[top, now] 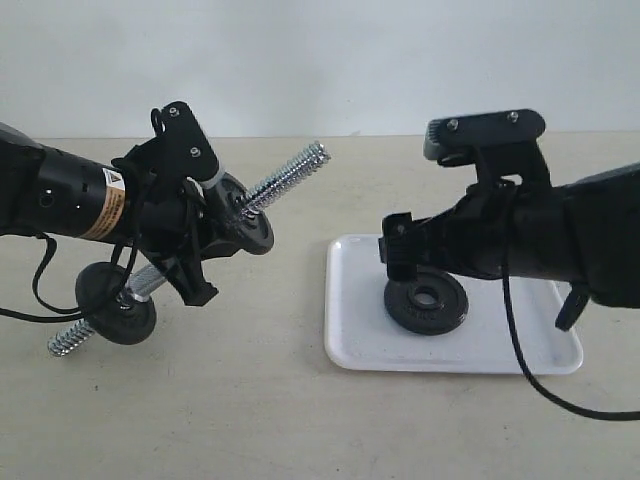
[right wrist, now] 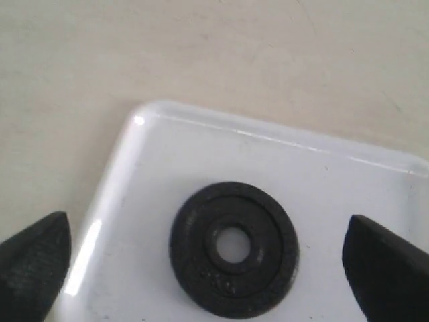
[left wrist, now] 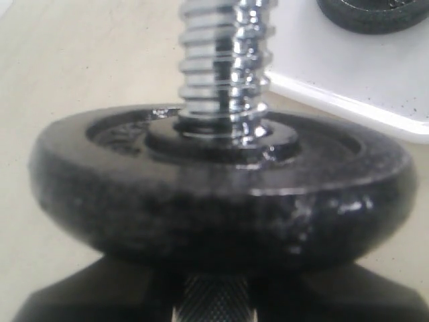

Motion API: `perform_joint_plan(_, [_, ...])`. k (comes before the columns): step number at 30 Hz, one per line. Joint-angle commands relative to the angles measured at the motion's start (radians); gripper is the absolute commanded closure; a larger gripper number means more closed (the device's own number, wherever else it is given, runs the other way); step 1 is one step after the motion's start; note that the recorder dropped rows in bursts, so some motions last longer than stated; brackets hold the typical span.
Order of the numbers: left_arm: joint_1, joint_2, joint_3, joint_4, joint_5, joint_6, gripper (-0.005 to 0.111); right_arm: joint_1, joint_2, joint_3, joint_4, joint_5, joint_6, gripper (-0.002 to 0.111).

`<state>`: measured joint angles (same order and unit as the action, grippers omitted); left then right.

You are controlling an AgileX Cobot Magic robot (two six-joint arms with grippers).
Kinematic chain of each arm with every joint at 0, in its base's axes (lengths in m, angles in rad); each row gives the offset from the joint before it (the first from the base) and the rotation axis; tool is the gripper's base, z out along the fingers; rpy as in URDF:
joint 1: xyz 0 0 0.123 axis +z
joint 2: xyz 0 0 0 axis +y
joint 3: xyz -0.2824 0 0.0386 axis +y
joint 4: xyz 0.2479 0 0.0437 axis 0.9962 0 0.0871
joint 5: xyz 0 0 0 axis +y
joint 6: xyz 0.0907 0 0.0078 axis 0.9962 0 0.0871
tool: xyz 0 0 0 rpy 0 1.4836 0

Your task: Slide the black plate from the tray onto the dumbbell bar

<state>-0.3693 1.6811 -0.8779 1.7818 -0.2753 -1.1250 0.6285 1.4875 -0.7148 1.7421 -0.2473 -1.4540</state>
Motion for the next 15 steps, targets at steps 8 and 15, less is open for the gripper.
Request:
perform_joint_plan(8, [0.000,-0.051,-0.031,-0.037,-0.016,0.001,0.102,0.000,-0.248,-0.065,-0.059,0.126,-0.409,0.004])
perform_joint_plan(15, [0.000,-0.051,-0.031,-0.037,-0.020,0.002,0.102,0.000,-0.248,-0.128,-0.456,-0.273,-0.101,0.004])
